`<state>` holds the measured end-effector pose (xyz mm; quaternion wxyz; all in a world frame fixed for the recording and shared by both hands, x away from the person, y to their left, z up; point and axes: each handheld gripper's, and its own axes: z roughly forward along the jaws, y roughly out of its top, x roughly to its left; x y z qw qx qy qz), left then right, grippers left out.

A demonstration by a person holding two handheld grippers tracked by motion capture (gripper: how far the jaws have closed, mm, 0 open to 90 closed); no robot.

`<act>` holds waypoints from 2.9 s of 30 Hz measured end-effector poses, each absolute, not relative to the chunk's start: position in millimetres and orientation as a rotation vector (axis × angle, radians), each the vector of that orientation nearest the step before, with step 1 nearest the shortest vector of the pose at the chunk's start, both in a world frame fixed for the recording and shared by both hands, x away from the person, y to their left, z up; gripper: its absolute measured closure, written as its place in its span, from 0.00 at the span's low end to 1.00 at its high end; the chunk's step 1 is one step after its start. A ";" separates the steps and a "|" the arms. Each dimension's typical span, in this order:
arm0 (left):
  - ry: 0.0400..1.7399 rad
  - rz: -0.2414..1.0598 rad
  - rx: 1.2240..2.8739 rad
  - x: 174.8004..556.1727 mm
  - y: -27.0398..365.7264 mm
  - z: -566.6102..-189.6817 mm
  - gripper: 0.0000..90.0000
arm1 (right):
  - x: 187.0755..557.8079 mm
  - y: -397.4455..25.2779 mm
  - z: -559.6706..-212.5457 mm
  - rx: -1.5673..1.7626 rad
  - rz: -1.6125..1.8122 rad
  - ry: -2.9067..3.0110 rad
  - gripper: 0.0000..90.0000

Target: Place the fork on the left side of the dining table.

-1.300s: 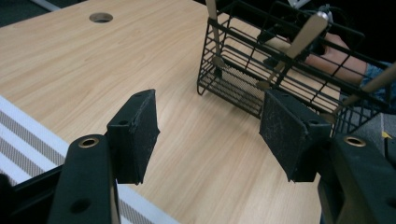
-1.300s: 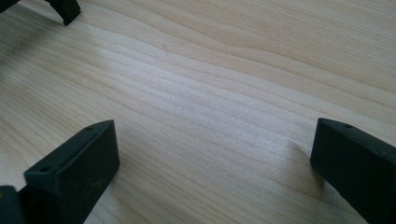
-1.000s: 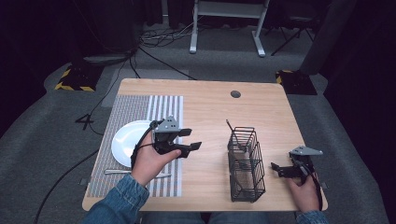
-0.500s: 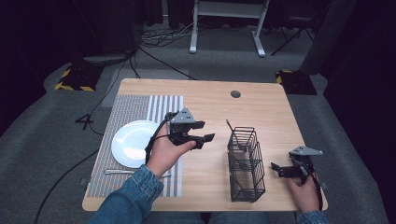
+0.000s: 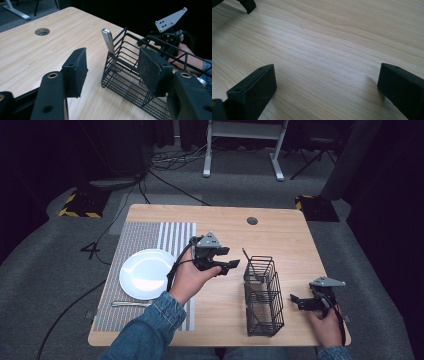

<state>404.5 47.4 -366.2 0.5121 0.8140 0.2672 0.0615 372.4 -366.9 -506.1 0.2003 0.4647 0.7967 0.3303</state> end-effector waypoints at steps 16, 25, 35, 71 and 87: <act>0.658 0.131 1.968 424.3 24.2 -372.3 0.51 | 371.9 -366.9 -506.0 1.299 0.927 2.228 0.03; 0.669 0.093 1.968 427.8 17.2 -376.7 0.56 | 371.8 -366.9 -506.0 1.296 0.929 2.229 0.03; 0.670 0.090 1.994 427.9 12.5 -374.5 0.69 | 371.8 -366.9 -506.0 1.295 0.929 2.230 0.03; 0.629 0.089 2.053 416.4 8.8 -348.4 0.95 | 371.4 -366.9 -506.0 1.288 0.932 2.233 0.04; 0.581 0.105 2.037 404.7 18.6 -314.3 0.95 | 371.3 -366.8 -505.9 1.287 0.932 2.234 0.04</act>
